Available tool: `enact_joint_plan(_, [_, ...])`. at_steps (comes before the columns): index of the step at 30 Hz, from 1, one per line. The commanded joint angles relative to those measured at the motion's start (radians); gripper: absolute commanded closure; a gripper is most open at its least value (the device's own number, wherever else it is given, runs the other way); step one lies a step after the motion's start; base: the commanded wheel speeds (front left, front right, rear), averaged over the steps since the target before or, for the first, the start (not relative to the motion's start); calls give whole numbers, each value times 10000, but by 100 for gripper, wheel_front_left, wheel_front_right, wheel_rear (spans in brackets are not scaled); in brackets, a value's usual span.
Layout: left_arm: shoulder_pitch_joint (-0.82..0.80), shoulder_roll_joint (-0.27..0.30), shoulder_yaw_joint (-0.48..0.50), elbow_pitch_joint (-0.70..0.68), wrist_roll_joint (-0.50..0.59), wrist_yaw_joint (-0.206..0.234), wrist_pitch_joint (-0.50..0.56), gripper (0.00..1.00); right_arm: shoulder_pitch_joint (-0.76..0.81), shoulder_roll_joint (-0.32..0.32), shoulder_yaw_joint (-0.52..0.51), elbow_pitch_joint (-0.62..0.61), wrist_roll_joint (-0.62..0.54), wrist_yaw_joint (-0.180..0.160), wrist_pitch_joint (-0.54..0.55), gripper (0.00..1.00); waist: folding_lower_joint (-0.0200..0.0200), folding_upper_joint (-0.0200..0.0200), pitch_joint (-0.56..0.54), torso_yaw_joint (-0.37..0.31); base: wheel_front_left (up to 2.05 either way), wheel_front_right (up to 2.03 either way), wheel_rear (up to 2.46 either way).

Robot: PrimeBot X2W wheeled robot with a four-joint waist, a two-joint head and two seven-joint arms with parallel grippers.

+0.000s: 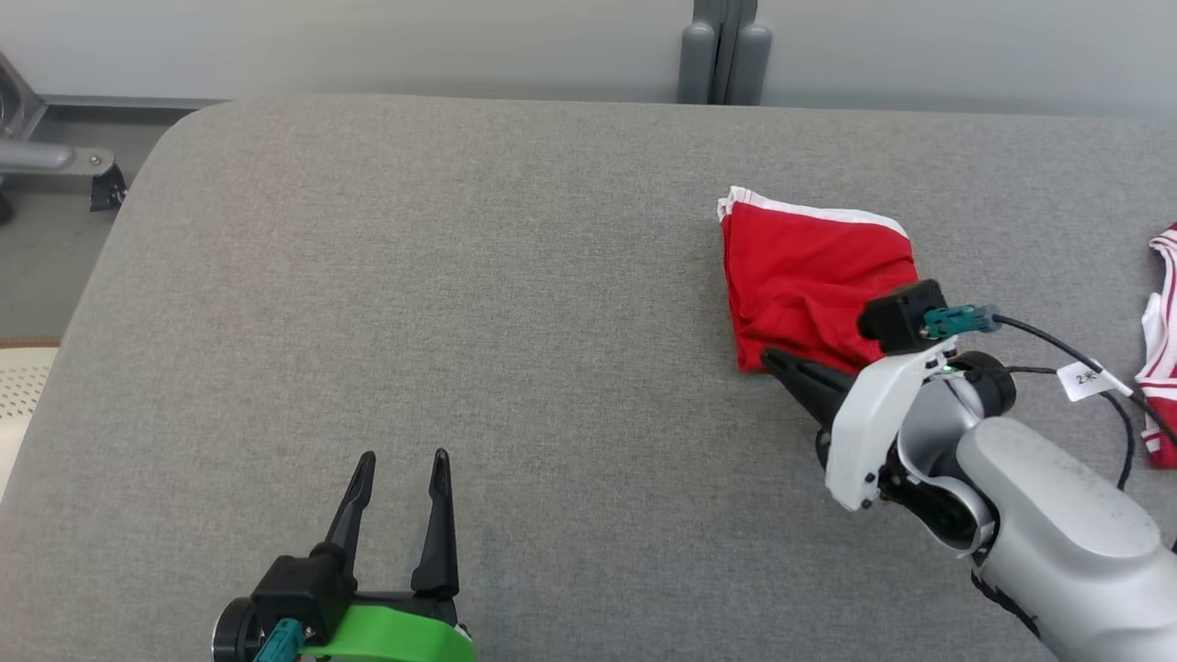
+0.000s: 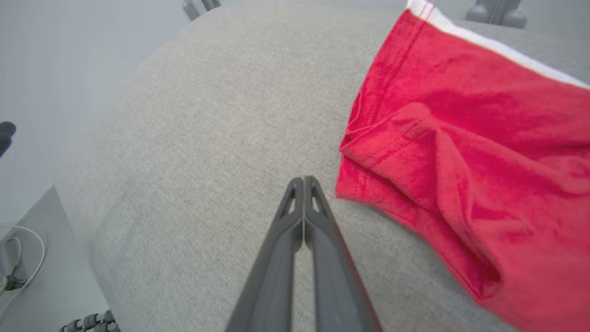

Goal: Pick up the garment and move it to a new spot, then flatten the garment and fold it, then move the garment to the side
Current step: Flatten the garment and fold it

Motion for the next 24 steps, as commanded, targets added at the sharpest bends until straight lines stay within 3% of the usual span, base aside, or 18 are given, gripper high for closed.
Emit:
enact_joint_plan(1, [124,11,49,-56,75,5,-26,0,55,-201,-146,-88,-60,-3,-209,100,0,0,-202,-248,0,0,0])
enact_joint_plan(11, [-386,11,-141,-265,189,-183,-26,0,-734,-660,-1740,650,-1162,-3,-639,100,0,0,616,-62,0,0,0])
enact_joint_plan(17, [-783,10,-232,-275,49,-192,-26,0,-1191,-191,-2420,2147,-1821,-3,-728,100,0,0,1332,525,0,0,0])
enact_joint_plan(24, [-645,10,-60,-203,-44,-68,-26,0,-870,519,-1850,2721,-1587,-6,-975,100,0,0,1184,719,0,0,0])
